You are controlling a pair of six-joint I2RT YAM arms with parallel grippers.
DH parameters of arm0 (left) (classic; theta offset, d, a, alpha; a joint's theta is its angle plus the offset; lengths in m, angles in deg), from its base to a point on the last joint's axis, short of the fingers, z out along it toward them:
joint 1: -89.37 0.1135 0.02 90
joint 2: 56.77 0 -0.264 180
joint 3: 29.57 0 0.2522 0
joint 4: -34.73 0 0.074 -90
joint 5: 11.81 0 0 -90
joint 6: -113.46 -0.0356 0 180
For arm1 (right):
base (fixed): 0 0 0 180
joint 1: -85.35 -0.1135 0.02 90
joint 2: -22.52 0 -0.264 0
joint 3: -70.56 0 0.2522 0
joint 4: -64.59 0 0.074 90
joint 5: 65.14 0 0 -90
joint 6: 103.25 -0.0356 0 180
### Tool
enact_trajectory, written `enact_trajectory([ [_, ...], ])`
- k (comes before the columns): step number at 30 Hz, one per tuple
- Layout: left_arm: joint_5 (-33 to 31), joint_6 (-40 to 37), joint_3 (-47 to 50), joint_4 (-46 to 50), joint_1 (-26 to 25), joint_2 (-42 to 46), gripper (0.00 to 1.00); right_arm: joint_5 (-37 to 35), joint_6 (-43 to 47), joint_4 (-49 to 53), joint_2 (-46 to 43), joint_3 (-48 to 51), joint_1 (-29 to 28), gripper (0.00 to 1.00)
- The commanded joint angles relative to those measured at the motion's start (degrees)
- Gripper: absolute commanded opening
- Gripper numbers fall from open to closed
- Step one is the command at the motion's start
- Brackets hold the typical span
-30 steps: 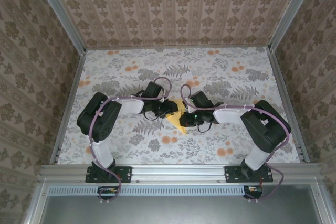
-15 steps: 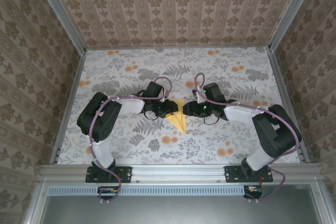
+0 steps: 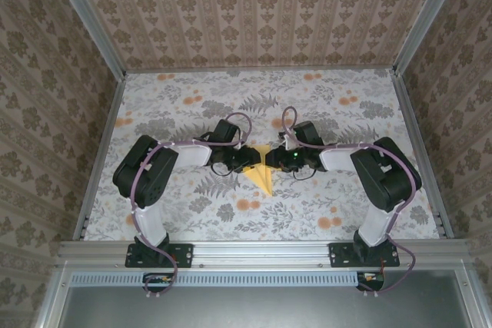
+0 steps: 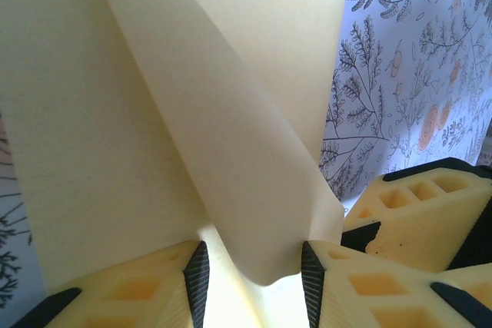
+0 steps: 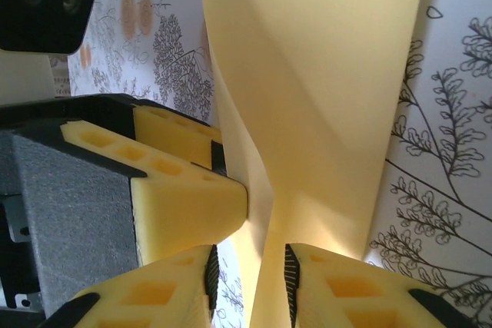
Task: Fold a paper plane with a square sheet of paper (fold left side to right side)
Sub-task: Fourth fold the wing at the center of the table.
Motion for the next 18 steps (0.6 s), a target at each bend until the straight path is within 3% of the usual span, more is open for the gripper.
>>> enact_trajectory([
  [1,-2.29,-0.47,0.01,3.72,-0.38,-0.87,0.4,1.76,-1.19,-1.31,1.89,-1.6,-0.53,0.28],
  [10,-2.39,-0.81,0.01,4.16,-0.38,-0.57,0.4,-2.19,1.53,3.61,1.19,-2.4,-0.9,0.07],
  [18,-2.49,-1.17,0.0,4.42,-0.38,-0.43,0.4,-8.74,5.21,11.5,0.51,-3.85,-0.84,0.04],
])
